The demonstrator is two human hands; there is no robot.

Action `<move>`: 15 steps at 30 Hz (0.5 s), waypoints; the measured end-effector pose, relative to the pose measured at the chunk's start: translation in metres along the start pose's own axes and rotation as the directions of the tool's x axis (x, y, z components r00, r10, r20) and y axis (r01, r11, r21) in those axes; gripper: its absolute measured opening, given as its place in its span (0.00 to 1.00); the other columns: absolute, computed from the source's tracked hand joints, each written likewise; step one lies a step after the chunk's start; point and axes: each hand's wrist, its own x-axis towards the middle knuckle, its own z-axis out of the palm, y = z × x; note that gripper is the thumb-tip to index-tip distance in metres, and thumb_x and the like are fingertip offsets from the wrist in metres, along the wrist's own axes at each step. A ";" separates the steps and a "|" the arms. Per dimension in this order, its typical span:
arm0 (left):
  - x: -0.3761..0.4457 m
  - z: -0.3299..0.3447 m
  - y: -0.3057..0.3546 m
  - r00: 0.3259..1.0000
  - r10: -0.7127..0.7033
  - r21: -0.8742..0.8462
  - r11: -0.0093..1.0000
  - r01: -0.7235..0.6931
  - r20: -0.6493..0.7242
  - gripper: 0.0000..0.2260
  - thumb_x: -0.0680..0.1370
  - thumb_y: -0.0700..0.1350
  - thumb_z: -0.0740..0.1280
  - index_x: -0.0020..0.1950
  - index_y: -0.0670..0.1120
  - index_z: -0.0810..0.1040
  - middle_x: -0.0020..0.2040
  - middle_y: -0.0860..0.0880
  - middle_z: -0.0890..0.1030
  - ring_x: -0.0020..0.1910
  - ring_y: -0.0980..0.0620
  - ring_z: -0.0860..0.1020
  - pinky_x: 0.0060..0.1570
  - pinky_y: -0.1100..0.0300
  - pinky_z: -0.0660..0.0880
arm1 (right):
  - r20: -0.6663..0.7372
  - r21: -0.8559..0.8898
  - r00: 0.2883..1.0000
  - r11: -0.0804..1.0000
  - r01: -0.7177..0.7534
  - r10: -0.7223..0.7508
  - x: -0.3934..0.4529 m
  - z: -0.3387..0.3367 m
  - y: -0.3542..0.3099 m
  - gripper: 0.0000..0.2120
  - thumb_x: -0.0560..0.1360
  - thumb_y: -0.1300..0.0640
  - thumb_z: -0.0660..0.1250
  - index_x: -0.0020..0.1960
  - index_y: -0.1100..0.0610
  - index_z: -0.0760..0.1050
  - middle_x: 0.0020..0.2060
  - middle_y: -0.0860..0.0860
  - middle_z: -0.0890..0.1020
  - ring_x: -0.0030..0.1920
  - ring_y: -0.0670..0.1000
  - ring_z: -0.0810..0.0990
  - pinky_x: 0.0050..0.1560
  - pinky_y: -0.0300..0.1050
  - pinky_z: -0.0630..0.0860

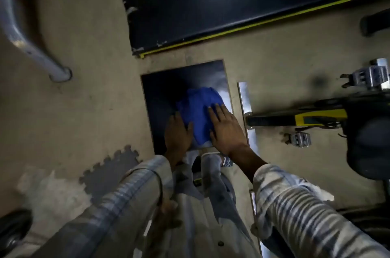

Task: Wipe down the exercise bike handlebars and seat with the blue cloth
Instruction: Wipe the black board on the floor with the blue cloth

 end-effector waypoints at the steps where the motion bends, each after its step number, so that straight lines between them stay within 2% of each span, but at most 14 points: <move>1: 0.005 0.004 0.003 0.996 -0.088 -0.132 0.987 0.086 -0.011 0.29 0.82 0.56 0.69 0.75 0.39 0.69 0.66 0.36 0.79 0.63 0.34 0.80 0.59 0.44 0.78 | 0.009 -0.005 1.000 1.000 0.004 -0.004 0.002 0.004 -0.001 0.38 0.82 0.51 0.61 0.86 0.57 0.48 0.85 0.60 0.53 0.85 0.61 0.50 0.83 0.59 0.55; 3: 0.014 0.005 0.010 0.961 -0.275 -0.316 0.910 0.268 0.026 0.30 0.79 0.56 0.74 0.70 0.37 0.71 0.65 0.35 0.81 0.64 0.35 0.81 0.60 0.46 0.77 | 0.012 0.036 1.000 0.999 -0.022 0.021 0.003 0.008 -0.001 0.38 0.82 0.51 0.61 0.86 0.56 0.47 0.85 0.60 0.53 0.85 0.61 0.50 0.84 0.59 0.54; 6: 0.022 0.005 0.020 0.894 -0.420 -0.397 0.802 0.446 0.157 0.28 0.77 0.49 0.78 0.69 0.33 0.76 0.67 0.34 0.81 0.66 0.36 0.80 0.59 0.50 0.76 | 0.024 0.071 0.999 0.996 -0.046 0.045 -0.002 0.011 -0.003 0.38 0.82 0.52 0.62 0.86 0.55 0.48 0.85 0.59 0.52 0.85 0.61 0.50 0.84 0.58 0.54; 8: 0.025 0.006 0.022 0.881 -0.426 -0.436 0.765 0.473 0.208 0.22 0.77 0.43 0.76 0.65 0.31 0.80 0.64 0.34 0.83 0.63 0.36 0.82 0.53 0.53 0.75 | 0.006 0.069 0.998 0.996 -0.060 0.059 -0.005 0.009 -0.001 0.38 0.82 0.52 0.63 0.86 0.55 0.49 0.85 0.59 0.53 0.85 0.60 0.51 0.84 0.57 0.55; 10: 0.026 0.006 0.025 0.886 -0.405 -0.476 0.748 0.462 0.224 0.19 0.77 0.41 0.75 0.64 0.32 0.81 0.62 0.35 0.84 0.61 0.37 0.83 0.51 0.53 0.76 | -0.019 0.090 0.996 0.993 -0.080 0.082 -0.007 0.007 0.002 0.38 0.81 0.54 0.64 0.86 0.56 0.52 0.84 0.60 0.56 0.85 0.61 0.53 0.84 0.56 0.55; 13: 0.018 -0.005 0.039 0.922 -0.319 -0.527 0.757 0.386 0.218 0.19 0.76 0.40 0.75 0.65 0.33 0.81 0.62 0.36 0.84 0.62 0.38 0.83 0.51 0.57 0.75 | -0.064 0.150 0.990 0.982 -0.118 0.129 -0.013 -0.002 0.007 0.37 0.79 0.57 0.65 0.85 0.58 0.55 0.83 0.62 0.59 0.84 0.62 0.57 0.84 0.56 0.57; 15: 0.008 -0.017 0.050 0.947 -0.219 -0.573 0.756 0.317 0.235 0.23 0.77 0.42 0.75 0.70 0.35 0.78 0.65 0.38 0.83 0.64 0.41 0.82 0.55 0.57 0.74 | -0.077 0.228 0.982 0.962 -0.153 0.174 -0.018 -0.013 0.010 0.37 0.79 0.58 0.66 0.84 0.59 0.56 0.83 0.63 0.60 0.83 0.63 0.59 0.83 0.56 0.58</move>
